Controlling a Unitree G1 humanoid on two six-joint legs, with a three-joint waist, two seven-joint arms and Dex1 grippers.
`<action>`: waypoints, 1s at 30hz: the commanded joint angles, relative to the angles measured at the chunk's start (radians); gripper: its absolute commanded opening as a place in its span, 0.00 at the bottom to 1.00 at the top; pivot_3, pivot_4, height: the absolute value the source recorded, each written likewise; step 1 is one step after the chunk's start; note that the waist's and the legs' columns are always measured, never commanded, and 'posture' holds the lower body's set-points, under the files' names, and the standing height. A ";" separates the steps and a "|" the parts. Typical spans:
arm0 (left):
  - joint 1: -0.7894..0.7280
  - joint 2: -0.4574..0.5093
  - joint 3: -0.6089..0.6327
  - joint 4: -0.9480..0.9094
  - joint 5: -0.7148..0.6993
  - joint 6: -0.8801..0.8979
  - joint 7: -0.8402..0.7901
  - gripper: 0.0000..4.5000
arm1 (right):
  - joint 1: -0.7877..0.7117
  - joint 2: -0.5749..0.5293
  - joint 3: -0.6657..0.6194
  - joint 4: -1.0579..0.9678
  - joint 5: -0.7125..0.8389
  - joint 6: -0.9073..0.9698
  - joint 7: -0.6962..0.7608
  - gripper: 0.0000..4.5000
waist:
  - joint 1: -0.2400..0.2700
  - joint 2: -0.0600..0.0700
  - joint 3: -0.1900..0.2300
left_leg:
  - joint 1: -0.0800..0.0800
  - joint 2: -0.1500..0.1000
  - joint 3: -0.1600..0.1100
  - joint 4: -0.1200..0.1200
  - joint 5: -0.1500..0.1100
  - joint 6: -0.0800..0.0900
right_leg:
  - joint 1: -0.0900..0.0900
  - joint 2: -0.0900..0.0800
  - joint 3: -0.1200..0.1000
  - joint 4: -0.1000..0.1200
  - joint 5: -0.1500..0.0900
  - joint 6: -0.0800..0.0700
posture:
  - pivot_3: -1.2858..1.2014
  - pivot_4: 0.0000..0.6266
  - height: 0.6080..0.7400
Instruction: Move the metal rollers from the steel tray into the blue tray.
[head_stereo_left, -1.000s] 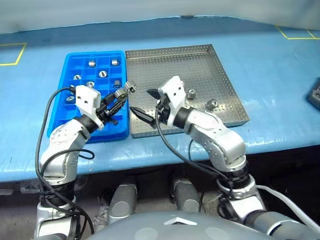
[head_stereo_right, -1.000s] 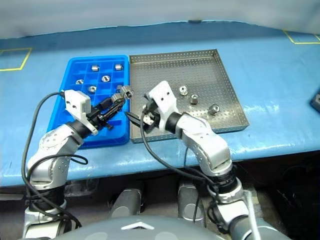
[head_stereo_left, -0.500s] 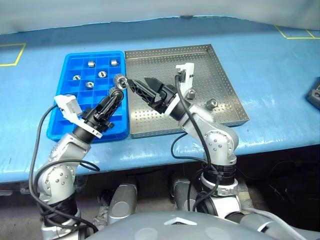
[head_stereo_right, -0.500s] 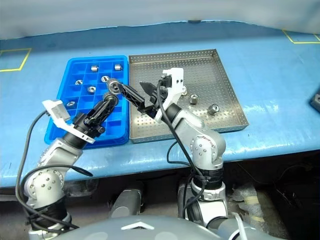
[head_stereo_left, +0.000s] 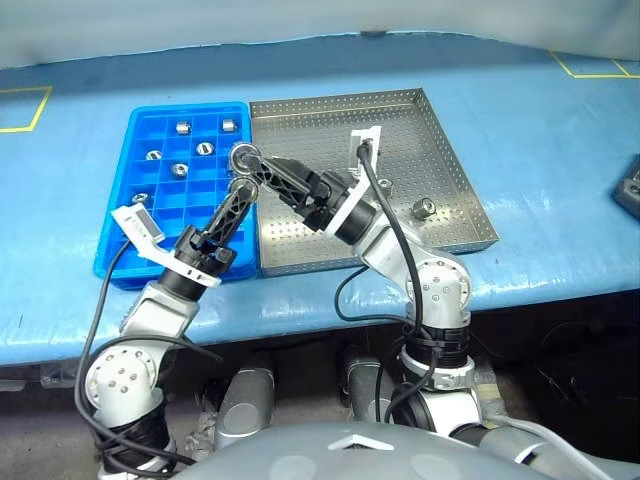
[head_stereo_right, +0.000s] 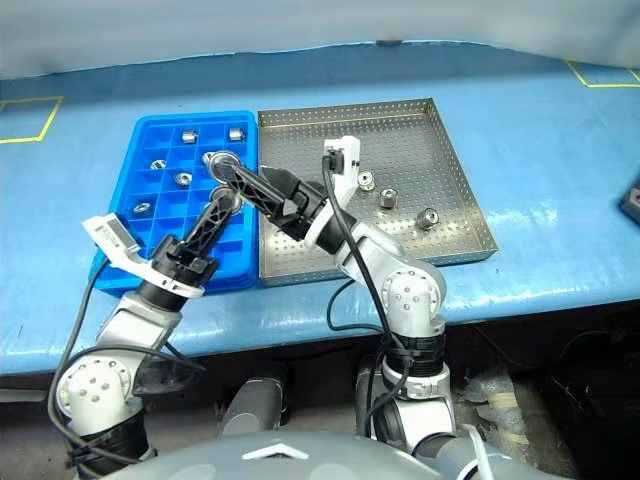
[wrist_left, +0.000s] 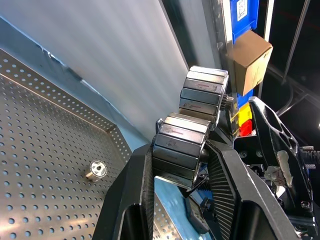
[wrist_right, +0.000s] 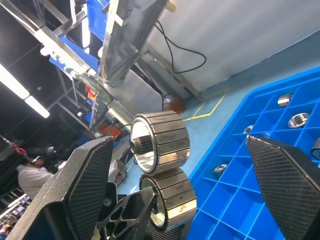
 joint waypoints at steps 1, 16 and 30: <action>0.002 0.002 -0.026 -0.017 -0.072 -0.013 0.027 0.27 | 0.010 0.031 0.027 -0.027 0.047 -0.002 -0.009 1.00 | 0.000 0.000 0.000 | 0.000 0.000 0.000 0.000 0.000 0.000 | 0.000 0.000 0.000 0.000 0.000 0.000 | 0.54 0.24 1.00; 0.023 0.050 -0.079 0.008 -0.138 -0.025 0.037 0.27 | 0.023 0.010 0.050 -0.029 0.111 -0.011 -0.029 0.31 | -0.001 0.000 0.000 | -0.001 0.000 0.000 -0.001 0.000 0.000 | -0.001 0.000 0.000 -0.002 0.000 0.000 | 0.53 0.24 1.00; 0.036 0.015 -0.091 0.015 -0.096 -0.100 0.086 0.27 | 0.003 0.066 0.003 0.005 0.142 -0.055 -0.151 0.30 | -0.001 0.000 0.000 | -0.003 0.000 0.000 -0.005 0.000 0.000 | -0.001 0.000 0.000 -0.007 0.000 0.000 | 0.54 0.24 1.00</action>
